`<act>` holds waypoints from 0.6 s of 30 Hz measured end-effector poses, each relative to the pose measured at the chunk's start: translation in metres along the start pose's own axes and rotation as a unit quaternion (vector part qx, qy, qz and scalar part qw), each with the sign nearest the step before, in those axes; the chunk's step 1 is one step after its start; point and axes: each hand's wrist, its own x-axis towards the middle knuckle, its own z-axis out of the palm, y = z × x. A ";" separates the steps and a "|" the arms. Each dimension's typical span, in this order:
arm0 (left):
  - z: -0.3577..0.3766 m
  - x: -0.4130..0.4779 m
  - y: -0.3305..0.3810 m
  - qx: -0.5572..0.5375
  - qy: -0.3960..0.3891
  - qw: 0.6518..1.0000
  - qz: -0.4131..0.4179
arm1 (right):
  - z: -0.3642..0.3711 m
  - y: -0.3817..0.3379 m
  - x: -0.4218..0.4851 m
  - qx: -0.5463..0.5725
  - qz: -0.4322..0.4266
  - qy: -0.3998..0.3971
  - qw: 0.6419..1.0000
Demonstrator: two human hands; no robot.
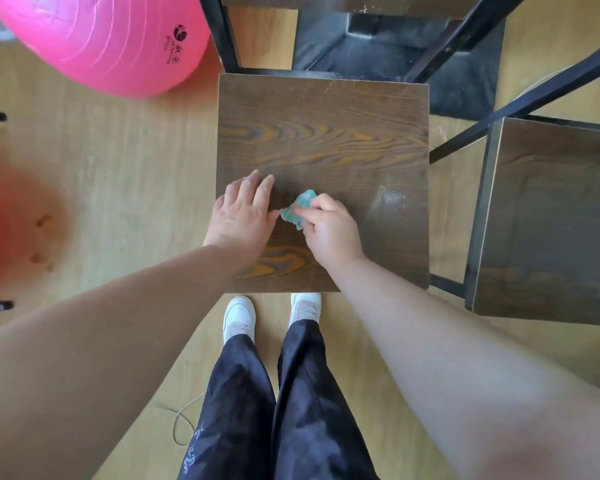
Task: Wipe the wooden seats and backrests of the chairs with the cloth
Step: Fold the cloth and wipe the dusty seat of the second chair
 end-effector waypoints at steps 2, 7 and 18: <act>0.000 -0.005 -0.004 0.000 -0.004 1.000 0.000 | 0.004 -0.004 -0.007 -0.001 0.009 -0.009 1.000; -0.011 -0.003 -0.011 0.010 0.000 1.000 -0.003 | -0.012 -0.008 0.009 0.066 0.042 0.002 0.997; -0.051 0.064 -0.029 -0.009 0.032 0.999 -0.031 | -0.108 0.032 0.158 0.049 0.283 0.180 0.941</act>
